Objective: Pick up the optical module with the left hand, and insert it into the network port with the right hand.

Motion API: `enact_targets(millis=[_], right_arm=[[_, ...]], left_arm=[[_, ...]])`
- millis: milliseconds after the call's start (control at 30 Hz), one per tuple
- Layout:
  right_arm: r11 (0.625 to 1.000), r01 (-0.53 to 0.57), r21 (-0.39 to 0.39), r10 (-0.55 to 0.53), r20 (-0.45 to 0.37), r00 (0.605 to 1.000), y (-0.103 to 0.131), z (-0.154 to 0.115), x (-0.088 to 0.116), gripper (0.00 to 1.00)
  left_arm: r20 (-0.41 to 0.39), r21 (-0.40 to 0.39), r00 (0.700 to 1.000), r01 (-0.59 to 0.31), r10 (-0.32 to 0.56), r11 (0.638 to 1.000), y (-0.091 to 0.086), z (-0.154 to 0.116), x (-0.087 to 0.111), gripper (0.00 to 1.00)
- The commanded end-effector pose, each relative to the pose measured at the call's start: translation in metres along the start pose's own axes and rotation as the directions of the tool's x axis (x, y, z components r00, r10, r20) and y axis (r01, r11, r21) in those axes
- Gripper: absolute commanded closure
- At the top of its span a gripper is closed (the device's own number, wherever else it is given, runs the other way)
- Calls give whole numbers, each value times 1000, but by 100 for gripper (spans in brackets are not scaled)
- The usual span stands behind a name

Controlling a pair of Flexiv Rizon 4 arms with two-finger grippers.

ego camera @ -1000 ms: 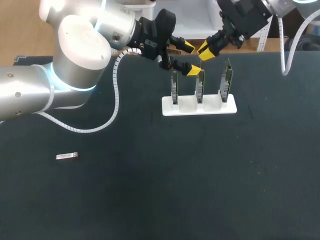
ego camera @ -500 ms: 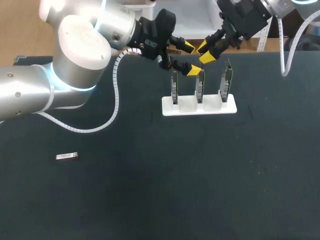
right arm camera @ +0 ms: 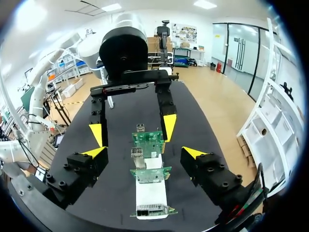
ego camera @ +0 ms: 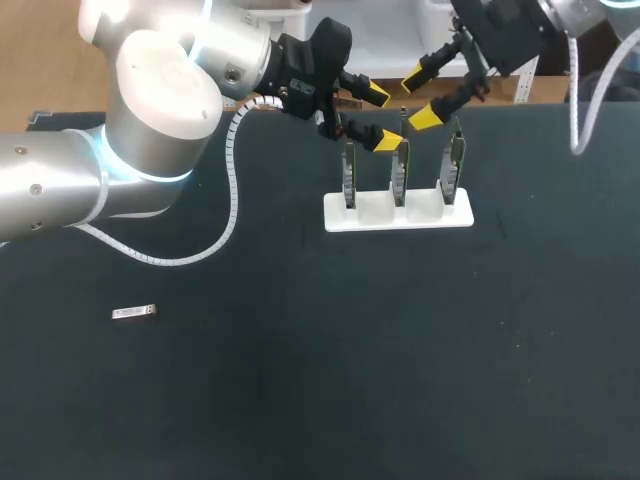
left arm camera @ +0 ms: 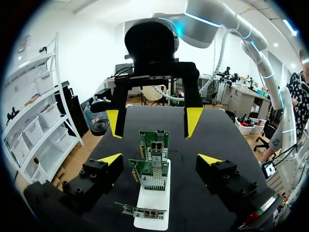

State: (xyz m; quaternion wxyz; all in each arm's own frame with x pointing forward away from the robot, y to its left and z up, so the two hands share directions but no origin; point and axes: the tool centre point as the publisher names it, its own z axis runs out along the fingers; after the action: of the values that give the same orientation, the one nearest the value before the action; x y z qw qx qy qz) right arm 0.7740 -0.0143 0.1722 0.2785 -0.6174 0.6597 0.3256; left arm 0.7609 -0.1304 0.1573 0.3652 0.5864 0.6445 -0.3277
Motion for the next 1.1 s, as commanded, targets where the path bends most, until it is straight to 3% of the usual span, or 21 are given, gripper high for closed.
enact_targets(millis=[33,533,567,600,1100], right_arm=[[1000,-6,25,6,29,1000,11,-7,6,0],[999,-20,37,16,91,996,12,-15,10,0],[999,-16,36,13,93,996,12,-15,10,78],[999,-12,42,8,91,996,13,-16,10,100],[998,4,58,-9,89,996,16,-18,5,100]], left_arm=[[-5,3,1000,1,-1,1000,2,1,-1,0],[-5,3,1000,1,-1,1000,2,1,-1,0],[-5,3,1000,1,-1,1000,2,1,-1,0],[-5,3,1000,1,-1,1000,2,1,-1,0],[-5,3,1000,1,-1,1000,2,1,-1,0]])
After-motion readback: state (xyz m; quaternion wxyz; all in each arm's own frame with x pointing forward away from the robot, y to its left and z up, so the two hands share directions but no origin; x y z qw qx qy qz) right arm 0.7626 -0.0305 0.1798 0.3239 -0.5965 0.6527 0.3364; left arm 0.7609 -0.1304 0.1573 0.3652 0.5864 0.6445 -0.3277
